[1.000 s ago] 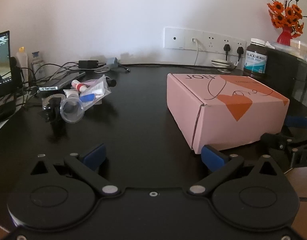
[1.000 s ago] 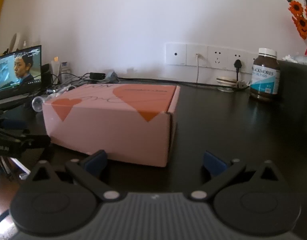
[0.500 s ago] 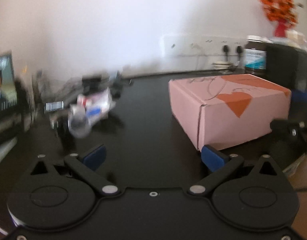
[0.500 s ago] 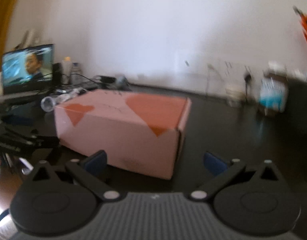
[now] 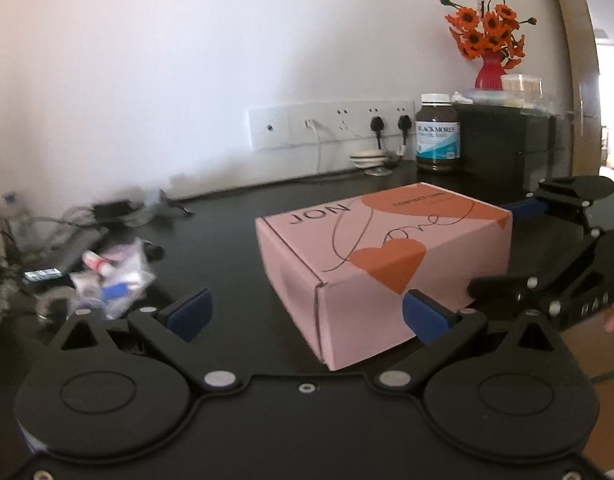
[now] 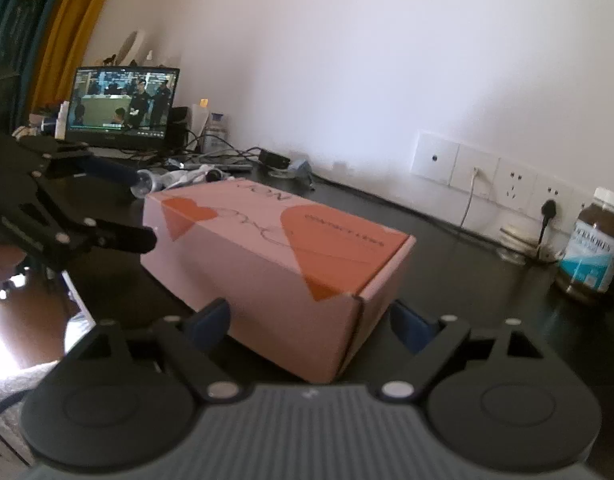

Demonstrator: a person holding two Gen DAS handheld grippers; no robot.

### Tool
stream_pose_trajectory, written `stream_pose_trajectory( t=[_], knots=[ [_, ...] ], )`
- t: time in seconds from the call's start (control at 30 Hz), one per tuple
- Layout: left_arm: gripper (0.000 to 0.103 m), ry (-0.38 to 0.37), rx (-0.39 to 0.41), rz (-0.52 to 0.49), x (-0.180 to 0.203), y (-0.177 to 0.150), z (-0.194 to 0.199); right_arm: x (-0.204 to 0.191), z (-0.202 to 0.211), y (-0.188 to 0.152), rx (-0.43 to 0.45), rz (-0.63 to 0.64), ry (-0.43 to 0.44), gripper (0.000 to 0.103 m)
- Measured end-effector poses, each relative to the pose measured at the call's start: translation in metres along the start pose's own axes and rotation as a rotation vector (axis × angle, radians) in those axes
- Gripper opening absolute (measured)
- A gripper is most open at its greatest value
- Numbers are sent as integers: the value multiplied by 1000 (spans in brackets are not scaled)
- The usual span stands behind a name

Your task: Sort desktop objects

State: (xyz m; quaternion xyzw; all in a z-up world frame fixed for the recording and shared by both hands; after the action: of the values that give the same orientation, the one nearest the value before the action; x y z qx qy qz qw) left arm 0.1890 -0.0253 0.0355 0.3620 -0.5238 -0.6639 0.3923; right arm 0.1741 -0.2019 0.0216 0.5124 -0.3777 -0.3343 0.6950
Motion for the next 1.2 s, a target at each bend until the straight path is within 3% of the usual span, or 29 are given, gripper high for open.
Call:
stream_pose_trajectory(
  t=[0.13,0.33,0.57,0.73,1.0,1.2],
  knots=[
    [103,-65,-42,125,-2,-4,-16,-6,-1,-5,-29,117,1,87],
    [103,-144,-82,246,2,-17,-35,-4,-7,-9,-48,31,37,80],
    [101,-112,-60,143,15,-14,-35,-3,-13,-9,-55,-17,41,77],
    [101,-124,-46,183,10,-4,-24,-5,-10,-6,-46,-46,38,75],
    [103,-134,34,189,-1,31,0,-15,11,27,38,-44,71,75],
    [103,-119,30,174,0,33,-4,-13,10,39,63,-89,65,75]
  ],
)
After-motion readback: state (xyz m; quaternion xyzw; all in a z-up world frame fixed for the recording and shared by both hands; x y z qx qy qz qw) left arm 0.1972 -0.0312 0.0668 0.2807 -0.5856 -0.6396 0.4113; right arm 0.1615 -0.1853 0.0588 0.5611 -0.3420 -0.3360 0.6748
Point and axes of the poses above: each gripper's, at about its wrist camera, not at the fingertips, and z roughly against the way its jaws point, x to its right, y to its top, the point moved 9 cm from there along -z, roughly the way its jaws point, and after that the axes turned 11 degrees about x, right-handed, at the moved point
